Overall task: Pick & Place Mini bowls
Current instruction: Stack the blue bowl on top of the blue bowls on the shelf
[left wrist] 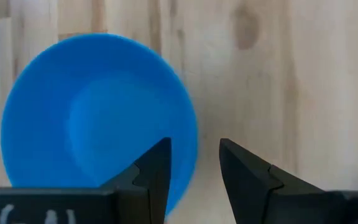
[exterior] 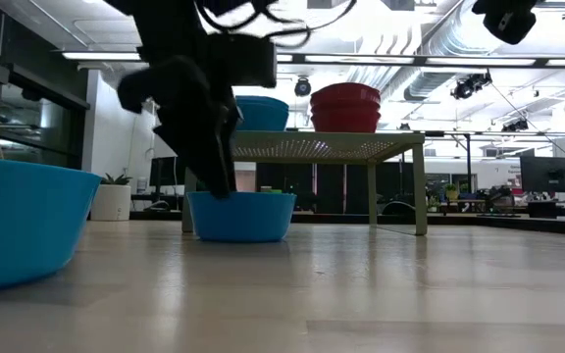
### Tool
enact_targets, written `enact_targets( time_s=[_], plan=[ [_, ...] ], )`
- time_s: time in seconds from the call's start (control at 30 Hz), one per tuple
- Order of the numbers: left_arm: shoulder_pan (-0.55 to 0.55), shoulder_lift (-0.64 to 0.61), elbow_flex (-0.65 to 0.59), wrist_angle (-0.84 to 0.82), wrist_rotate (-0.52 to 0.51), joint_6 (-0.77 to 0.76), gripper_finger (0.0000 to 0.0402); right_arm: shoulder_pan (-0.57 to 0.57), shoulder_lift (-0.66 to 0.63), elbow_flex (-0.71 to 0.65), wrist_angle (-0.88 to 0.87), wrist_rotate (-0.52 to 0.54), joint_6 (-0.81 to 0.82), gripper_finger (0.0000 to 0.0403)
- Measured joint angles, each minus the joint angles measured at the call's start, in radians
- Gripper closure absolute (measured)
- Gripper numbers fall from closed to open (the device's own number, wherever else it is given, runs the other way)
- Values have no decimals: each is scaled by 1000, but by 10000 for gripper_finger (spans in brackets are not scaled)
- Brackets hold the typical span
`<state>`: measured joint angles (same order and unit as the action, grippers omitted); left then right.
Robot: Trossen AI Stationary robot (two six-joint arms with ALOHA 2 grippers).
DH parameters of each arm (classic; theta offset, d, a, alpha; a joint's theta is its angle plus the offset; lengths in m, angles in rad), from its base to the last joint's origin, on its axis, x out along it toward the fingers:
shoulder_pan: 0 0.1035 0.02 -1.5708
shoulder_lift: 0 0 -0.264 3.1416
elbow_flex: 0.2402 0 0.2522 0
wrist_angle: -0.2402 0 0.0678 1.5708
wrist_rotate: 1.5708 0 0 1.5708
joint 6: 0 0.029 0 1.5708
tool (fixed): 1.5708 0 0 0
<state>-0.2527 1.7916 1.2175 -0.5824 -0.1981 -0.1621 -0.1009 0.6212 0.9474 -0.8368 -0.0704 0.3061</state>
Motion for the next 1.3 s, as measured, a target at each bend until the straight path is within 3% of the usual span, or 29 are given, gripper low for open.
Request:
enact_targets(
  time_s=[0.3,0.57,1.0,1.3],
  plan=[
    [50,38,0,-3,85,52,270,0,0,0,-11,0,-18,402],
    [52,39,0,-19,89,63,274,0,0,0,-19,0,-19,402],
    [52,39,0,-20,90,72,390,0,0,0,-21,0,-26,402],
    [50,39,0,-16,101,55,398,0,0,0,-21,-4,-26,402]
  ],
)
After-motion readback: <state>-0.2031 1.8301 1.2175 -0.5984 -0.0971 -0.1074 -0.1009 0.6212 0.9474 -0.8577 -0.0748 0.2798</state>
